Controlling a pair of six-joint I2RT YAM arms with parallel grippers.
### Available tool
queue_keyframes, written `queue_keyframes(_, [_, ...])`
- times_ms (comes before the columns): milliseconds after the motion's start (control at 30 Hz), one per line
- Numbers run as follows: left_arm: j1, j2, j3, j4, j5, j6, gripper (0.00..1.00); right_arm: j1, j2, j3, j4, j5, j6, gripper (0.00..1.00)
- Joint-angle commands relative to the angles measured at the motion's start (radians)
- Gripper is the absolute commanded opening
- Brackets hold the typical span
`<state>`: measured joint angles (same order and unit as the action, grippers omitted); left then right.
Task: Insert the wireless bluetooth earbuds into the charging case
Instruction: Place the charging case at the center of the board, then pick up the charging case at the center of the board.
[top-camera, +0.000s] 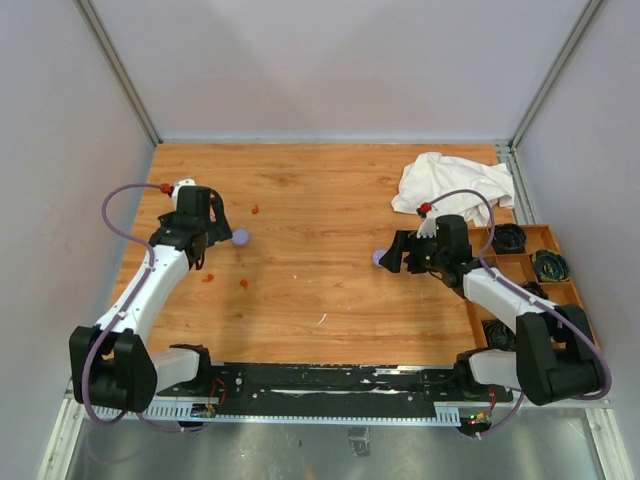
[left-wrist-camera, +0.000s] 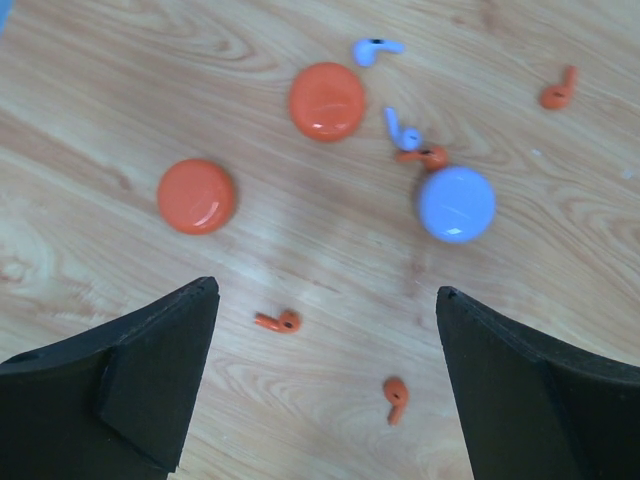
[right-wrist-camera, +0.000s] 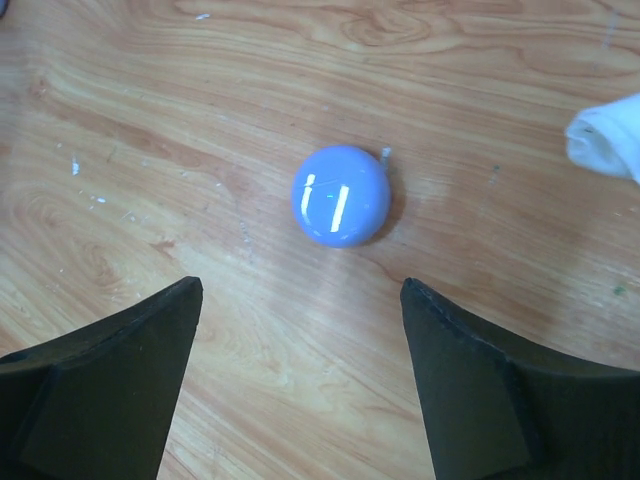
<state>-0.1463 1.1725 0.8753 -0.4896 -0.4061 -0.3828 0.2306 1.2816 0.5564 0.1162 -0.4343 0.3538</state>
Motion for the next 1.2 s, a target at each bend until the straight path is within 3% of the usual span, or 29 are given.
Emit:
queue_keyframes(0, [0.094, 0.052, 0.042, -0.031, -0.035, 0.000, 0.96, 0.081, -0.050, -0.021, 0.062, 0.031, -0.072, 0.83])
queue_keyframes(100, [0.163, 0.090, 0.036, -0.028, -0.007, -0.027, 0.98, 0.134, -0.081, -0.034, 0.062, 0.120, -0.108, 0.86])
queue_keyframes(333, [0.312, 0.237, 0.059, -0.024, 0.064, -0.087, 0.99, 0.165, -0.150, -0.088, 0.134, 0.163, -0.112, 0.92])
queue_keyframes(667, [0.390, 0.437, 0.145, -0.020, 0.048, -0.114, 0.98, 0.235, -0.179, -0.081, 0.103, 0.289, -0.153, 0.95])
queue_keyframes(933, [0.390, 0.544, 0.210, -0.026, 0.060, -0.116, 0.89, 0.259, -0.174, -0.077, 0.102, 0.316, -0.167, 0.94])
queue_keyframes(1167, [0.390, 0.579, 0.207, -0.029, 0.073, -0.126, 0.75, 0.262, -0.168, -0.074, 0.093, 0.333, -0.167, 0.93])
